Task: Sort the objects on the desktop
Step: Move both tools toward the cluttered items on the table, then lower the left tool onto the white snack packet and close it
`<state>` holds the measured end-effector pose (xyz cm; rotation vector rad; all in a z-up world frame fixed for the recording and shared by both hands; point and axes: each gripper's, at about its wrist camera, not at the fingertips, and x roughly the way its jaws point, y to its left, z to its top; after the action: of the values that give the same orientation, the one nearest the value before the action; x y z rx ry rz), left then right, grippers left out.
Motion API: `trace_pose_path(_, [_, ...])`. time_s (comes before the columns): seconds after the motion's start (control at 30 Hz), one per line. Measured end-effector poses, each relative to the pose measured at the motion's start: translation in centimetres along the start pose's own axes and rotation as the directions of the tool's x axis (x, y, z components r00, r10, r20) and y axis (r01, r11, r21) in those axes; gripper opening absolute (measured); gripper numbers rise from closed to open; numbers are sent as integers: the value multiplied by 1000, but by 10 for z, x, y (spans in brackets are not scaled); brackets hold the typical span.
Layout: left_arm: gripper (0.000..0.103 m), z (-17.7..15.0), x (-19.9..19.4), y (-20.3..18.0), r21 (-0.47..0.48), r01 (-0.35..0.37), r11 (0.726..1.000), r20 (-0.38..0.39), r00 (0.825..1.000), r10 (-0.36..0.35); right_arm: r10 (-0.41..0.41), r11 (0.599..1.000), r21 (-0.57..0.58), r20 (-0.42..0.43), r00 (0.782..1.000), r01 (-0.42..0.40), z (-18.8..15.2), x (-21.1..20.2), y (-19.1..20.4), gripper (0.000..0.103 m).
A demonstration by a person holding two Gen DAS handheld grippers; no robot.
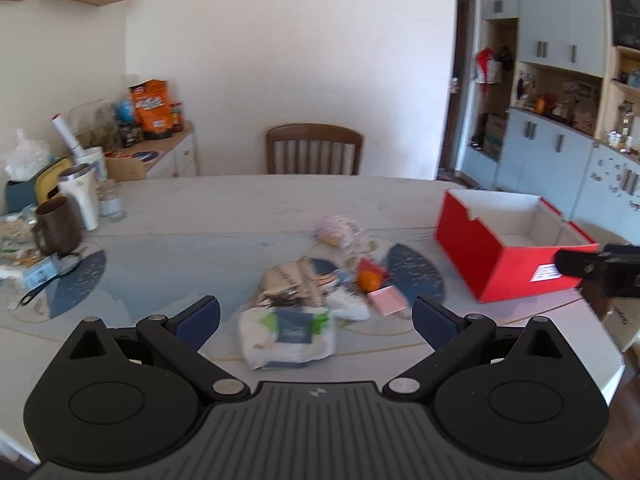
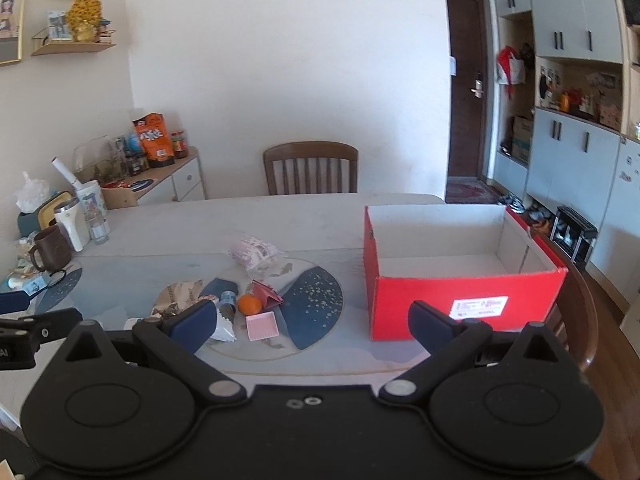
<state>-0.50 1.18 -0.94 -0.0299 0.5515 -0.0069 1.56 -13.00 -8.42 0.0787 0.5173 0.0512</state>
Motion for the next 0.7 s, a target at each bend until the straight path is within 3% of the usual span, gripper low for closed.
trace_pose_path(0.27, [102,-18,29,40,-24,-105,994,-67,992,103,27,999,-44,-3,1000,-27,0,16,6,102])
trace_pose_path(0.7, [102,-32,110,93,-15,-179,984,-185,967,174,-20,998,-53,-67,998,16,-6,65,36,100])
